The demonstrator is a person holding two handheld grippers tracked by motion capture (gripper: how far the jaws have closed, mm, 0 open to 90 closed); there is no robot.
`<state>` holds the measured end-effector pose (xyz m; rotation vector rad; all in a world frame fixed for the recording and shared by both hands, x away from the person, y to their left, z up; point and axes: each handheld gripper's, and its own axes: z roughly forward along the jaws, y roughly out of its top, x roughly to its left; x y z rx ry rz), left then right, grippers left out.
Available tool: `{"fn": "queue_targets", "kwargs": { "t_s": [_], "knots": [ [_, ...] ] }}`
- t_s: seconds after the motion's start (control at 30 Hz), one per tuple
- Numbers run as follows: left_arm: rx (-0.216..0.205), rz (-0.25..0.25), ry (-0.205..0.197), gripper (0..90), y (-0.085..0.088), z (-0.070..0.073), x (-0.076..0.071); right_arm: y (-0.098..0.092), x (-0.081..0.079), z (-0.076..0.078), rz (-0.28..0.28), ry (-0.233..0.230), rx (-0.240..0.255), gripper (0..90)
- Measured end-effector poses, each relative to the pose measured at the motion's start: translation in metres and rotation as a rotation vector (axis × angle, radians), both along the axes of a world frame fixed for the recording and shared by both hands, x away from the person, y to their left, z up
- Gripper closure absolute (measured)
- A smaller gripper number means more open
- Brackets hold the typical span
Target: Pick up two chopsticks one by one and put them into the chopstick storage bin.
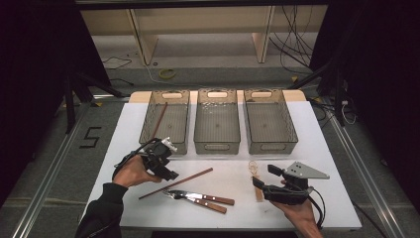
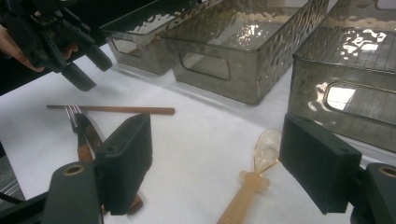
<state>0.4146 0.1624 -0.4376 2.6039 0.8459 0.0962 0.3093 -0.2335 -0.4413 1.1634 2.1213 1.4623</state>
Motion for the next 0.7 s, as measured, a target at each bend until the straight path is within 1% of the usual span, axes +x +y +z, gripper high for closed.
{"fn": "queue_targets", "kwargs": {
  "t_s": [0.07, 0.1, 0.2, 0.27, 0.4, 0.57, 0.6, 0.7],
  "knots": [
    [0.009, -0.014, 0.01, 37.2, -0.001, -0.001, -0.001, 0.0, 0.0, 0.0, 0.0, 0.0, 0.0, 26.4],
    [0.012, -0.012, 0.015, 38.3, -0.002, -0.003, -0.001, 0.0, 0.0, 0.0, 0.001, 0.0, -0.001, 26.4],
    [0.04, -0.027, 0.034, 41.4, -0.003, -0.007, -0.001, 0.0, 0.0, 0.0, 0.001, 0.001, -0.002, 26.4],
    [0.049, -0.034, 0.049, 43.5, -0.003, -0.01, -0.001, 0.0, 0.0, 0.0, 0.001, 0.0, -0.002, 26.4],
    [0.06, -0.057, 0.056, 47.7, -0.005, -0.012, -0.001, 0.0, 0.0, 0.0, 0.003, -0.001, -0.005, 26.4],
    [0.063, -0.073, 0.063, 52.8, -0.008, -0.015, -0.002, 0.0, 0.0, 0.0, 0.003, -0.001, -0.005, 26.4],
    [0.069, -0.085, 0.066, 54.0, -0.008, -0.016, -0.002, 0.0, 0.0, 0.0, 0.004, -0.002, -0.005, 26.4],
    [0.077, -0.098, 0.075, 57.2, -0.01, -0.019, -0.002, 0.0, 0.0, 0.0, 0.004, -0.002, -0.006, 26.4]
  ]
}}
